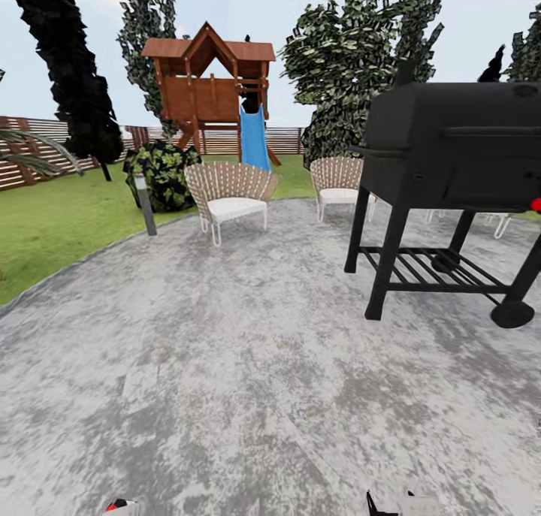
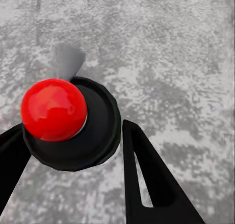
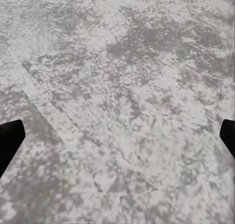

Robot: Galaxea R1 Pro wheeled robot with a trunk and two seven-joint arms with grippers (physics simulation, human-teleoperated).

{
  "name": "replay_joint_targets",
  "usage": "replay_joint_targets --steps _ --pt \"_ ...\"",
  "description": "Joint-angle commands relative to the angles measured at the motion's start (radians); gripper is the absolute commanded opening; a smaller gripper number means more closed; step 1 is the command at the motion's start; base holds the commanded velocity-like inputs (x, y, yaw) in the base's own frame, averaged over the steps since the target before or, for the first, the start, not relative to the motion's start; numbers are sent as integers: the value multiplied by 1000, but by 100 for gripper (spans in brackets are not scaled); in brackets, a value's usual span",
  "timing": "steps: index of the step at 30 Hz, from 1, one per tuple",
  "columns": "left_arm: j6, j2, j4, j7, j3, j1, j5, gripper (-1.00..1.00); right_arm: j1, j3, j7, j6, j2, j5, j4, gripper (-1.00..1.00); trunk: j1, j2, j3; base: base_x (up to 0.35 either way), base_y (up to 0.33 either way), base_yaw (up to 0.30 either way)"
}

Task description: Pick up the pesticide atomizer in the garden and spray insectifuge to fully cover both potted plants in the garden.

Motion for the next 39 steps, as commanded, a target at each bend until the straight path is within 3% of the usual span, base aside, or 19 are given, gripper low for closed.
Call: replay_joint_targets --steps 1,29,39 --pt "-3 0 0 -5 -1 0 10 -100 -1 -2 0 -3 0 2 1 100 0 0 -1 339 0 -265" --pt "-3 0 0 -5 -1 0 8 -100 -1 -2 0 -3 0 2 1 100 0 0 -1 320 36 -265" --pt "-3 0 0 -5 -1 0 7 -100 -1 -2 0 -3 0 2 1 100 0 0 -1 286 -127 -265"
